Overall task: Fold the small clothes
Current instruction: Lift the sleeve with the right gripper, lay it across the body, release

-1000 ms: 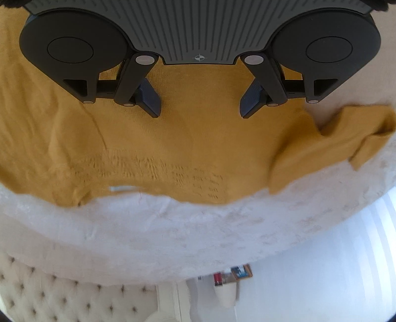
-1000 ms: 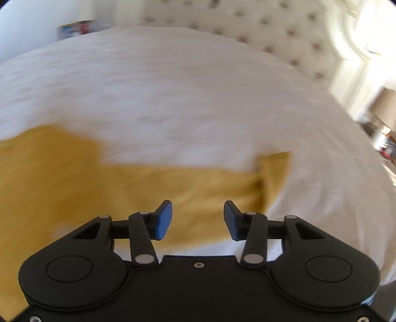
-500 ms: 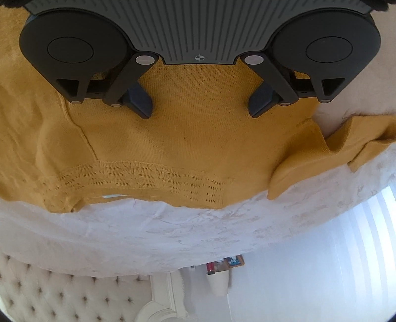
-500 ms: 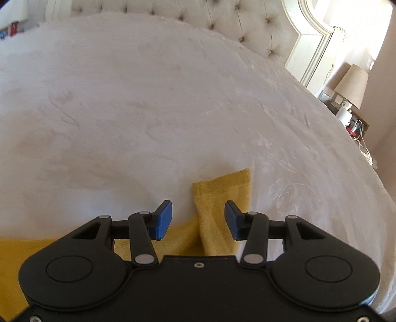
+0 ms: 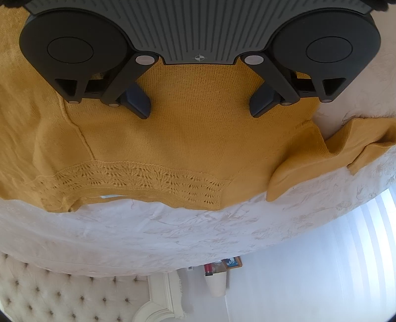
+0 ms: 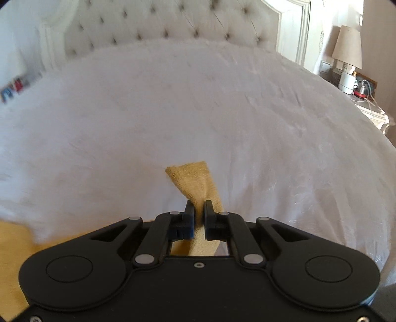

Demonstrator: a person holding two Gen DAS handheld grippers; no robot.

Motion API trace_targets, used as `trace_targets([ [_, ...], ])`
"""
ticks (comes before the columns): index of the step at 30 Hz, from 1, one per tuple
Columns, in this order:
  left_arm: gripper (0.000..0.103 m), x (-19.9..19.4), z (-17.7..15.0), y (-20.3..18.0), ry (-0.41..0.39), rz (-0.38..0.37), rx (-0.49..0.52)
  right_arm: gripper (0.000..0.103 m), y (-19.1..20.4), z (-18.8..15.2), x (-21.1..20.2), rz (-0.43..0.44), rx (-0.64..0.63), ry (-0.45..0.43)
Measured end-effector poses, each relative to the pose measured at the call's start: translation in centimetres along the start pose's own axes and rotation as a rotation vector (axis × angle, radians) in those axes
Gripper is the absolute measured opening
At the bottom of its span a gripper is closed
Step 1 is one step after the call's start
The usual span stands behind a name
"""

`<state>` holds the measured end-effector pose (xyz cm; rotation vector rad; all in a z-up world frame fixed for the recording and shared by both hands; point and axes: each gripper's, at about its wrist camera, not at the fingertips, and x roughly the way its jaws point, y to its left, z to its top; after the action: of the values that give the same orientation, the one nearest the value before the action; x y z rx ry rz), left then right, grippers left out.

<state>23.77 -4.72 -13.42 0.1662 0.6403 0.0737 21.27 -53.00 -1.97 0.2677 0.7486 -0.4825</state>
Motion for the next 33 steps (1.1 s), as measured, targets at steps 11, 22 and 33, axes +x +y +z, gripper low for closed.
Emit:
trace_targets([
  [11,0.088,0.2,0.7,0.9,0.047,-0.056,-0.013,0.012,7.6,3.0,-9.7,0.246,-0.074,-0.061],
  [22,0.086,-4.8,1.1,7.4,0.104,-0.257,-0.118,0.012,23.9,-1.4,-13.0,0.635,-0.204,-0.068],
  [33,0.086,-5.3,-0.2,11.8,0.127,-0.287,-0.172,0.041,32.8,-14.0,-10.3,0.821,-0.294,0.009],
])
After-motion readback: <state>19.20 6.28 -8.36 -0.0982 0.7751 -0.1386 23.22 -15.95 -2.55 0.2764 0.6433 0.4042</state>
